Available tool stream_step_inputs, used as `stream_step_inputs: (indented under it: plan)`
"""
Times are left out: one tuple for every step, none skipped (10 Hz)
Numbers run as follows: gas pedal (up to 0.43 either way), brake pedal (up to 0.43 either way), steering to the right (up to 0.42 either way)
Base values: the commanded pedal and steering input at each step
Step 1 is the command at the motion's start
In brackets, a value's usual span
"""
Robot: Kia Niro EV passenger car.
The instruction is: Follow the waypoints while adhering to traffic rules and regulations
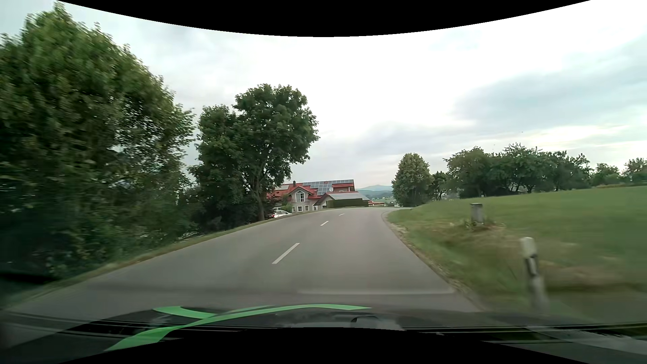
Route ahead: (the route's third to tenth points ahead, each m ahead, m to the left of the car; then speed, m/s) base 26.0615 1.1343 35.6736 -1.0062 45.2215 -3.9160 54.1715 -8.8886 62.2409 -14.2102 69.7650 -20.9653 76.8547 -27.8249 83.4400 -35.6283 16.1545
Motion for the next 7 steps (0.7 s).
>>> stream_step_inputs:
  plan:
    - [0.0, 0.0, 0.019]
    - [0.0, 0.0, 0.02]
    - [0.0, 0.0, 0.02]
    - [0.0, 0.0, 0.02]
    - [0.0, 0.0, 0.021]
    - [0.0, 0.0, 0.025]
    - [0.0, 0.0, 0.03]
